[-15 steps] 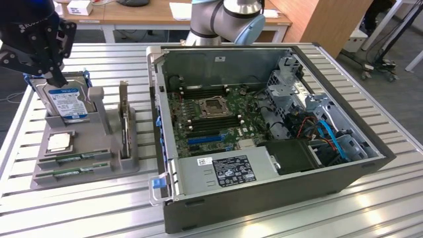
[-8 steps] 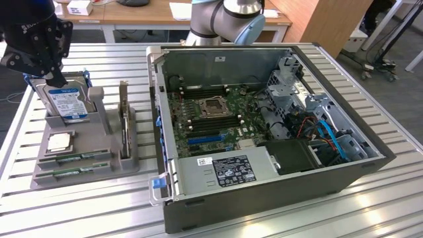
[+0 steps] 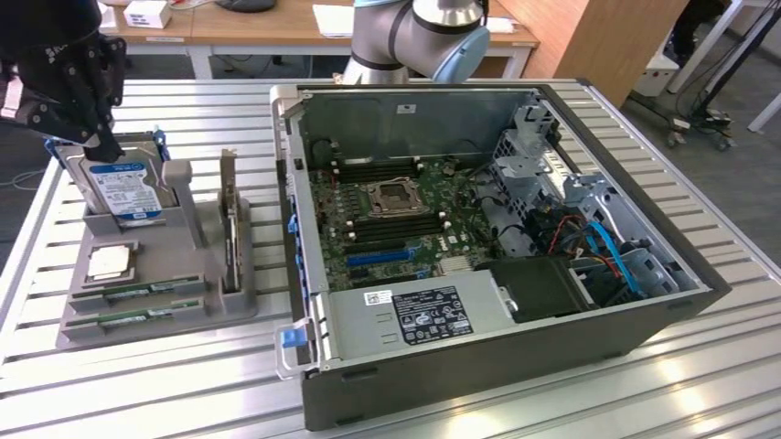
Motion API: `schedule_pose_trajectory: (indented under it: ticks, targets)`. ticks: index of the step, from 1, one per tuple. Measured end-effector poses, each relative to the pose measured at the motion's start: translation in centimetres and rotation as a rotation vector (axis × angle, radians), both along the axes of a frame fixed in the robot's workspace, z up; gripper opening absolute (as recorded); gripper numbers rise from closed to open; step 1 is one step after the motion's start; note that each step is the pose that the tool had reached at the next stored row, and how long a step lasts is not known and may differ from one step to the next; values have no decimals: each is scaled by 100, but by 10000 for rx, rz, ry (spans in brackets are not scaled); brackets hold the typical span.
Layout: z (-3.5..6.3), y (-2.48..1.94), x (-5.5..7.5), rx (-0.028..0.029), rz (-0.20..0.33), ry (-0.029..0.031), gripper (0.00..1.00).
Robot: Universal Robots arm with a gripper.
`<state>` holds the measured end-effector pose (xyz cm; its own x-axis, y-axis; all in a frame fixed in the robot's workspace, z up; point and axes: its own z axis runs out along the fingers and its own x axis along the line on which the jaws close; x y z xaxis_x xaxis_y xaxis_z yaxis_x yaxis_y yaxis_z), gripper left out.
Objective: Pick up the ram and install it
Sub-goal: 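Pick up the ram and move it above insertion slot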
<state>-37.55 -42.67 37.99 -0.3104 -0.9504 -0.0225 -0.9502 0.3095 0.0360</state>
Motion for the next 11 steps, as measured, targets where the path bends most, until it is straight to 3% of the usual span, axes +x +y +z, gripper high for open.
schedule_pose_trajectory:
  ticks: [11]
  targets:
    - [-13, 0, 0, -2, 1934, 2, 10]
